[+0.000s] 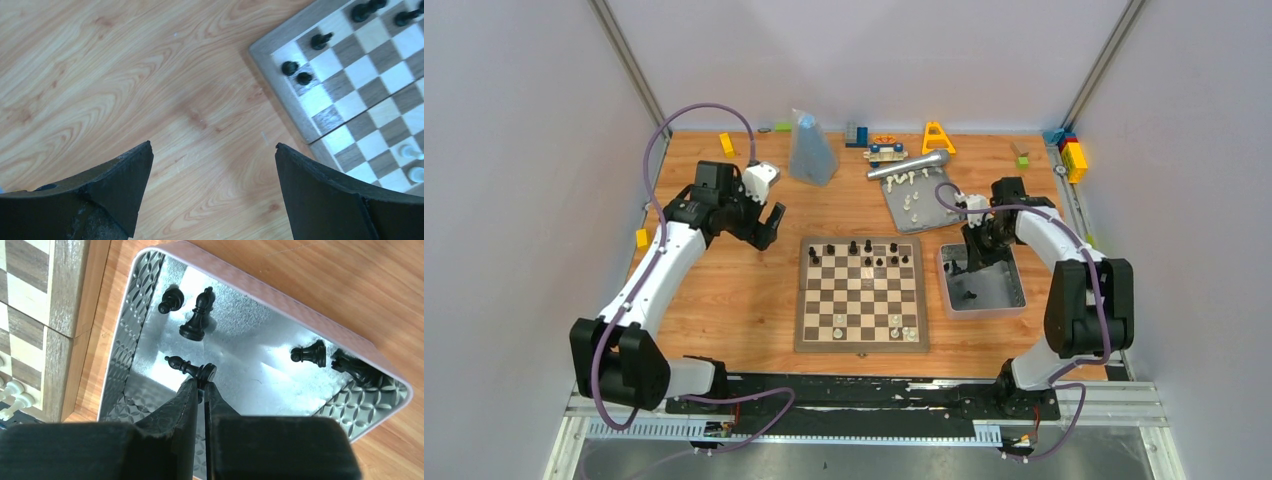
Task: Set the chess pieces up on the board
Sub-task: Pick up the chess piece from the storage box, then place the chess piece on the chessboard.
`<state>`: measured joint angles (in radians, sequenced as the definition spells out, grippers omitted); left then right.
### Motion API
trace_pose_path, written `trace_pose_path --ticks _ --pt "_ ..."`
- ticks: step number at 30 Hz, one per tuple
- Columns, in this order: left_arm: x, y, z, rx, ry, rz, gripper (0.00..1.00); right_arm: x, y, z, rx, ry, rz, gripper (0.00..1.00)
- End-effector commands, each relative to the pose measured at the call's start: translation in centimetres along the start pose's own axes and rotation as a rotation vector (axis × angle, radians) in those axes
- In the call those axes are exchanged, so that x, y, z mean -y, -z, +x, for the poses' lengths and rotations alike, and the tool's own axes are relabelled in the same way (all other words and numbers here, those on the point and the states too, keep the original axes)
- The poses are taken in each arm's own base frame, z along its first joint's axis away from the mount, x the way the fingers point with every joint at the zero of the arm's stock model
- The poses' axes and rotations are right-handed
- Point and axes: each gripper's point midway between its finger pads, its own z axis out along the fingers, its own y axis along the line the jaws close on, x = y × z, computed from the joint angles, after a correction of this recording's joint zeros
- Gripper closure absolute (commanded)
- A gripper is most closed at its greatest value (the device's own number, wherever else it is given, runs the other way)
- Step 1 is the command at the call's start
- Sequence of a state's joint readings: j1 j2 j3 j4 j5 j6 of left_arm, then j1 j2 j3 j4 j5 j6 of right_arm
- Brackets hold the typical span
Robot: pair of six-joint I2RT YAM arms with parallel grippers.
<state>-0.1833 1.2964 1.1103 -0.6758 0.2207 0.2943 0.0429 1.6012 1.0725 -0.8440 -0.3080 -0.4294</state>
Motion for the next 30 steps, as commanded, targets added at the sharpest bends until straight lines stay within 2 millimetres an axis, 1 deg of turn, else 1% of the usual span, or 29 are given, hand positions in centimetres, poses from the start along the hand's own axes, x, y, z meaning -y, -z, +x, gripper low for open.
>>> trace_pose_path --ticks 1,3,5,6,7,8,9,10,11,12,13,14,15,16,17,18,19,20,21,22,25,30 --pt "2.8 0.4 -4.6 0.136 -0.082 0.125 0.00 -0.6 1.6 -0.3 0.030 0.016 -0.006 1.00" --pt "4.6 0.3 -6.0 0.176 -0.120 0.173 0.00 -1.2 2.1 -0.7 0.047 0.009 -0.031 1.00" --pt "6.9 0.0 -7.6 0.220 -0.162 0.236 0.00 -2.0 2.8 -1.6 0.082 0.003 -0.069 1.00" --pt "8.4 -0.4 -8.3 0.239 -0.184 0.276 0.00 -2.6 3.3 -2.0 0.098 -0.001 -0.098 1.00" --pt "9.3 -0.2 -9.6 0.278 -0.202 0.308 0.00 -3.2 3.8 -2.6 0.119 -0.004 -0.125 1.00" --pt "10.8 -0.7 -9.9 0.278 -0.214 0.347 0.00 -4.0 4.2 -3.2 0.144 -0.005 -0.167 1.00" --pt "11.6 -0.6 -11.0 0.308 -0.229 0.375 0.01 -4.6 4.7 -3.7 0.164 -0.003 -0.197 1.00" --pt "13.2 -1.3 -11.2 0.298 -0.240 0.414 0.01 -5.2 5.1 -4.3 0.181 -0.003 -0.226 1.00" --pt "14.0 -1.0 -12.3 0.319 -0.249 0.434 0.02 -5.6 5.5 -4.8 0.198 -0.002 -0.251 1.00" --pt "15.6 -1.8 -12.4 0.302 -0.264 0.469 0.03 -6.1 6.0 -5.3 0.216 -0.001 -0.279 1.00" --pt "16.4 -1.6 -13.5 0.321 -0.264 0.482 0.04 -6.6 6.3 -5.8 0.233 -0.002 -0.305 1.00" --pt "17.8 -2.2 -13.6 0.312 -0.274 0.511 0.04 -7.1 6.7 -6.4 0.250 -0.004 -0.337 1.00" --pt "18.5 -2.0 -14.8 0.340 -0.271 0.519 0.05 -7.5 7.0 -6.9 0.263 -0.008 -0.367 1.00" --pt "19.7 -2.5 -14.9 0.332 -0.272 0.539 0.05 -7.9 7.4 -7.6 0.281 -0.011 -0.399 1.00" --pt "20.8 -2.1 -16.0 0.359 -0.271 0.557 0.06 -8.3 7.7 -8.1 0.293 -0.014 -0.430 1.00" --pt "21.4 -2.6 -16.1 0.352 -0.268 0.568 0.06 -8.7 7.9 -8.6 0.301 -0.019 -0.456 1.00" --pt "22.3 -2.2 -17.2 0.373 -0.266 0.581 0.07 -8.9 8.1 -9.0 0.311 -0.022 -0.482 1.00" --pt "22.8 -2.7 -17.3 0.362 -0.262 0.593 0.08 -9.2 8.3 -9.4 0.319 -0.026 -0.504 1.00" --pt "23.5 -2.3 -18.2 0.374 -0.255 0.605 0.10 -9.4 8.5 -9.9 0.329 -0.028 -0.524 1.00" --pt "23.9 -2.9 -18.2 0.358 -0.246 0.619 0.11 -9.6 8.7 -10.2 0.338 -0.030 -0.542 1.00" --pt "25.4 -3.8 -18.7 0.329 -0.201 0.661 0.15 -10.0 9.1 -11.1 0.359 -0.040 -0.587 1.00" --pt "26.7 -4.7 -19.1 0.284 -0.150 0.697 0.21 -10.2 9.0 -11.8 0.366 -0.059 -0.622 1.00"
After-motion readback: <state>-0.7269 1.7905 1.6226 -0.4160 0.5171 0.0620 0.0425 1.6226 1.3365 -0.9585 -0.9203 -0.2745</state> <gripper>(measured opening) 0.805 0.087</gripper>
